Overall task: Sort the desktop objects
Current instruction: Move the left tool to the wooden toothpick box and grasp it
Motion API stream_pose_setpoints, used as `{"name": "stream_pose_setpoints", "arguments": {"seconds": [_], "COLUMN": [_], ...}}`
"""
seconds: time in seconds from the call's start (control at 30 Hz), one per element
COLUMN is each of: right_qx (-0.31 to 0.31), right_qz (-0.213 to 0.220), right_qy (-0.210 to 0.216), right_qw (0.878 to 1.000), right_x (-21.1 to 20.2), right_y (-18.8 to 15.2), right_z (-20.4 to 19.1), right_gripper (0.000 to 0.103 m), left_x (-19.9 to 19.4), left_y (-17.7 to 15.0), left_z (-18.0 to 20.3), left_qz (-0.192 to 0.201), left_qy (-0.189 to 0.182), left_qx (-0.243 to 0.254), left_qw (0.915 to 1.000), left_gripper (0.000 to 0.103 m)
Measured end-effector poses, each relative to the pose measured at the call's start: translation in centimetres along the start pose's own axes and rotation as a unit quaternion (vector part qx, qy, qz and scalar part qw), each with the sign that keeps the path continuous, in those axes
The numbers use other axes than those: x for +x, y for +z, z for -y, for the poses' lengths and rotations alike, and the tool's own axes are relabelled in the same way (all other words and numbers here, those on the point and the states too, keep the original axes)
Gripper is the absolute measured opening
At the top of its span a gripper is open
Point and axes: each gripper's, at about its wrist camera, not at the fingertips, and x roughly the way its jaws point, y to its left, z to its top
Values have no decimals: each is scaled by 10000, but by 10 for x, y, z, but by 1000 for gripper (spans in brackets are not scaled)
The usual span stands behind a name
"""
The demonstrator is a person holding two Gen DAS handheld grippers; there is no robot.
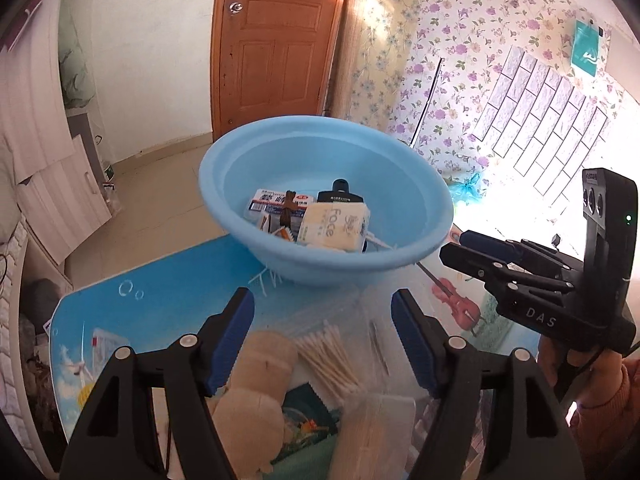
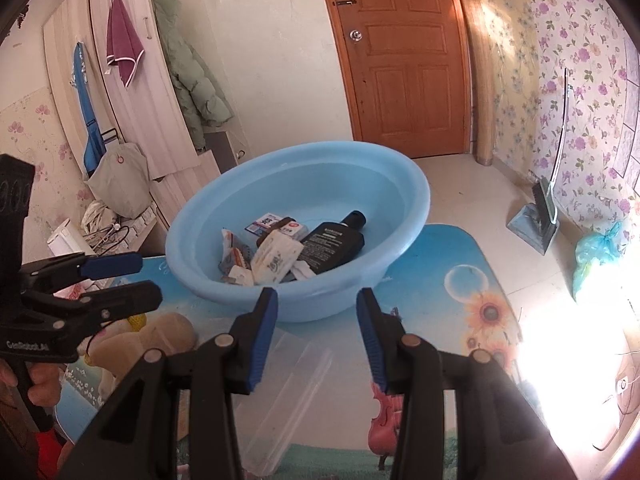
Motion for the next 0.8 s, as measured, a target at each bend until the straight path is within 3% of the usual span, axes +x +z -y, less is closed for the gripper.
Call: {"name": "stream_pose_setpoints", "arguments": {"seconds": [0.13,0.33,0.43,0.63,0.8], "right_qx": [44,-83,-61,-109,-191], "right_qz": [-282,-539,-644,-787,-849], "right_qy": [-8,-63,-90,-71,-58], "right_qw": [9996,9985,9979,9968,9962], "right_x": [2,-4,-8,-11,-8], "right_y": [-16,-44,-57,-73,-79], "right_z": [-7,-21,-26,-39,-53], "right_gripper": [45,58,77,79,79], "left_x": [-16,-35,-39,-39,-36], "left_y": [-31,-69,-82,-103,-112], "left_z": [-1,11,15,18,29], "left_qz": [-12,-5,0,-100,-189], "left_qy": [74,38,150,72,108], "left_qx": [-151,-171,-103,-32,344], "left_qw": [9999,9998,9998,9999,9992], "left_gripper": [71,81,82,82,57]}}
